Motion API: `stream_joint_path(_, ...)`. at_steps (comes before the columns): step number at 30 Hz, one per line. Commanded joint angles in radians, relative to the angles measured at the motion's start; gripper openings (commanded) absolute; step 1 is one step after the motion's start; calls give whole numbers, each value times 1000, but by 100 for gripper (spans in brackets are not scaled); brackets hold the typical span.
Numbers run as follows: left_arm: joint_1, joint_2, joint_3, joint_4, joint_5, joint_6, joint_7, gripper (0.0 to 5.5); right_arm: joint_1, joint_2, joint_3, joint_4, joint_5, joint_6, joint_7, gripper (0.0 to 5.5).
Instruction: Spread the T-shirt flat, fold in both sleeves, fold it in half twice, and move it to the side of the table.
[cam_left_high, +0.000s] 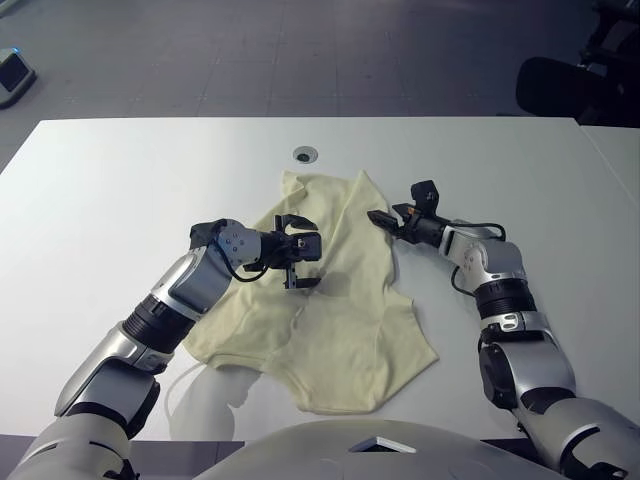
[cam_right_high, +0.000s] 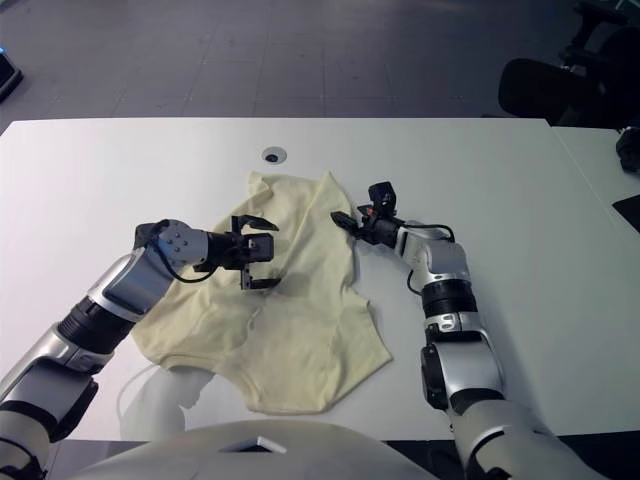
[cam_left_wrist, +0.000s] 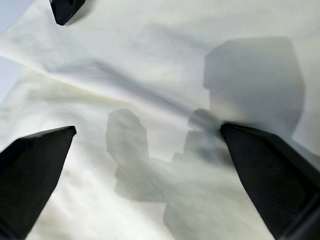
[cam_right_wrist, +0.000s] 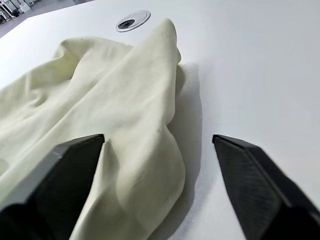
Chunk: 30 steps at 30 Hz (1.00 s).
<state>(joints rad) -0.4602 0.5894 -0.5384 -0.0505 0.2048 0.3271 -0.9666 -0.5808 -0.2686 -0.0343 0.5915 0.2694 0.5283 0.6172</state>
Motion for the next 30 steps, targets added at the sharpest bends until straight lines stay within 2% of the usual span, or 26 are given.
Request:
stream_joint_path(1, 58, 5, -50, 50, 47, 27, -8, 540, -15, -6, 6, 33, -13, 10, 13, 328)
stream_joint_path(13, 66, 3, -51, 42, 48, 37, -1, 540, 14, -9, 18, -43, -10, 65, 34, 134)
stream_joint_path(21, 74, 9, -50, 24, 47, 48, 1, 540, 63, -7, 33, -280, -2, 149, -3, 2)
stream_joint_path(30, 74, 7, -53, 23, 51, 53, 1, 540, 137, -16, 277, -511, -140, 150, -32, 1)
